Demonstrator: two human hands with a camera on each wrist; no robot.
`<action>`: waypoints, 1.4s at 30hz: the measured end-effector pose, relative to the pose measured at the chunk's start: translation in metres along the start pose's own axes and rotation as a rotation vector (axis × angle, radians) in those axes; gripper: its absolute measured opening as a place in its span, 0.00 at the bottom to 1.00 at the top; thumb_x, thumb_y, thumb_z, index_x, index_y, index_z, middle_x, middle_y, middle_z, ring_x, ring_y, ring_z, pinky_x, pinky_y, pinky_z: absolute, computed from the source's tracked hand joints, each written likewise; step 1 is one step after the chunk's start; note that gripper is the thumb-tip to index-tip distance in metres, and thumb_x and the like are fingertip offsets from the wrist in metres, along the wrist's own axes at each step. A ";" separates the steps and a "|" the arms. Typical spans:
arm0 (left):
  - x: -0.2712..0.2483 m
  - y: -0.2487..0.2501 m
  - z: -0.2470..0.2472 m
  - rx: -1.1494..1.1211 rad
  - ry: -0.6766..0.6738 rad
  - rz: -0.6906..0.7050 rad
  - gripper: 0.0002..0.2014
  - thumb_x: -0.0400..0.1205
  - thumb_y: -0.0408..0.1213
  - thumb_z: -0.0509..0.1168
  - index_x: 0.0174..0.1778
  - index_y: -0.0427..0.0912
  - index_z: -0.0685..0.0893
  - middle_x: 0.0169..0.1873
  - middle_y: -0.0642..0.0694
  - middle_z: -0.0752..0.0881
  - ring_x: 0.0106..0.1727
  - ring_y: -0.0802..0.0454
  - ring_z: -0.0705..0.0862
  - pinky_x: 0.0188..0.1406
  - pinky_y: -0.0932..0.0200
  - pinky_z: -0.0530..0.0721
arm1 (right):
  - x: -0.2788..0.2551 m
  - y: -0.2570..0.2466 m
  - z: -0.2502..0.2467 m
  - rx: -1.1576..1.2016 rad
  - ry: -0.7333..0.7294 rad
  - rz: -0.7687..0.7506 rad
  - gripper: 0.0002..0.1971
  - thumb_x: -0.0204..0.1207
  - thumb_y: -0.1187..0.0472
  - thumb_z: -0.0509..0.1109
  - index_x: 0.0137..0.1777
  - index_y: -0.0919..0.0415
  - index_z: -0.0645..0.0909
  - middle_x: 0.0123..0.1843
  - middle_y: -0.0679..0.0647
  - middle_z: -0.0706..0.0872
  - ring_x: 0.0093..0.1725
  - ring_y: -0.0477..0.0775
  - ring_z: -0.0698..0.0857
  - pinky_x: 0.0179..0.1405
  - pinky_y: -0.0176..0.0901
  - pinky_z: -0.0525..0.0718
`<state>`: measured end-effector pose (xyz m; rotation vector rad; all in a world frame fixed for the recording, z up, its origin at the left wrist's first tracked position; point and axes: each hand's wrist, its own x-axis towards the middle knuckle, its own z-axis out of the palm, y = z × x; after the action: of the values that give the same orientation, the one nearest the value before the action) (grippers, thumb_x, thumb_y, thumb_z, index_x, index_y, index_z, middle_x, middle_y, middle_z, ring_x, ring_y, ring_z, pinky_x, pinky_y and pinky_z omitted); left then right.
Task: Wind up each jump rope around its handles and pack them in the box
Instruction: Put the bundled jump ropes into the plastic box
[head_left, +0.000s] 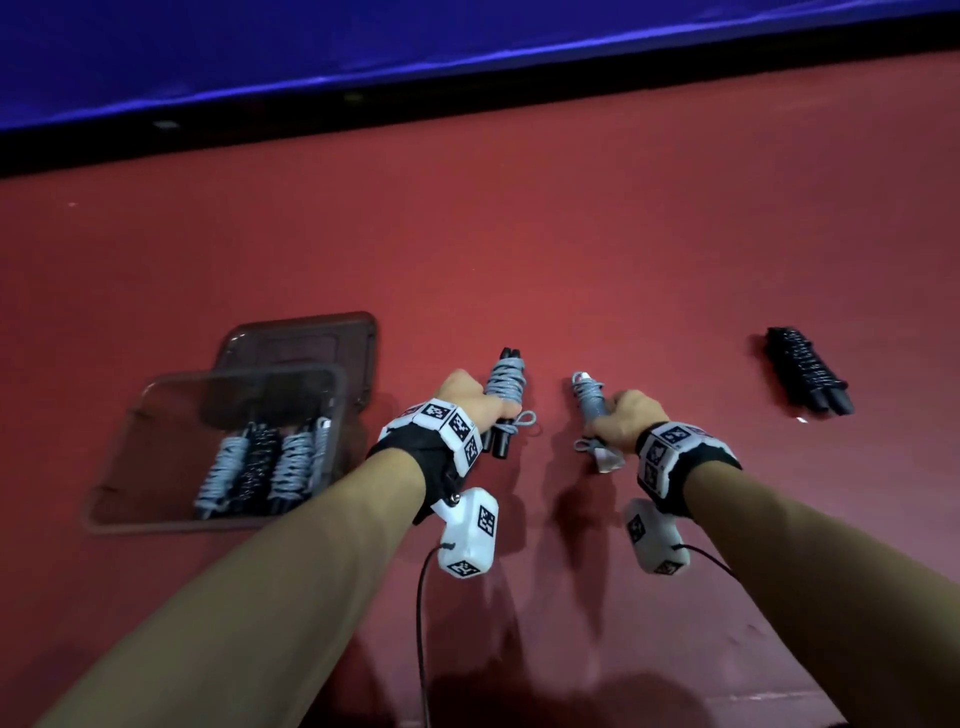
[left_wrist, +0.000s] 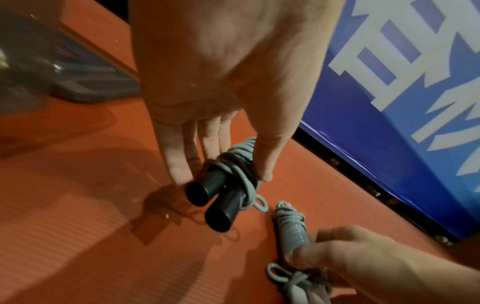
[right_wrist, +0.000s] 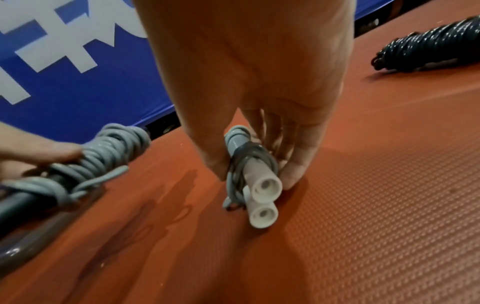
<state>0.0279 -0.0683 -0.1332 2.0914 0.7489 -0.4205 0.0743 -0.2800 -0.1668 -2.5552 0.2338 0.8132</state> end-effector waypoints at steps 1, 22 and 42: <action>-0.004 -0.001 -0.009 -0.018 0.017 0.016 0.18 0.70 0.45 0.83 0.46 0.40 0.85 0.43 0.42 0.91 0.44 0.45 0.91 0.49 0.45 0.93 | -0.003 -0.006 0.001 0.035 0.004 -0.016 0.15 0.69 0.52 0.80 0.49 0.62 0.86 0.44 0.59 0.89 0.41 0.61 0.85 0.36 0.43 0.77; -0.066 -0.169 -0.290 0.002 0.416 -0.117 0.22 0.62 0.51 0.85 0.43 0.49 0.83 0.43 0.49 0.90 0.45 0.45 0.88 0.48 0.51 0.87 | -0.151 -0.301 0.111 0.728 -0.443 -0.300 0.18 0.72 0.65 0.78 0.59 0.71 0.80 0.32 0.59 0.82 0.25 0.55 0.82 0.31 0.48 0.84; -0.023 -0.200 -0.266 0.304 0.172 -0.257 0.23 0.71 0.49 0.84 0.48 0.37 0.85 0.41 0.42 0.87 0.46 0.43 0.86 0.44 0.52 0.85 | -0.123 -0.336 0.190 0.108 -0.473 -0.190 0.08 0.83 0.61 0.74 0.48 0.66 0.82 0.45 0.64 0.88 0.40 0.58 0.88 0.57 0.58 0.91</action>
<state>-0.1117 0.2311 -0.0888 2.3433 1.1209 -0.5260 -0.0245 0.1088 -0.1110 -2.1670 -0.1100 1.2539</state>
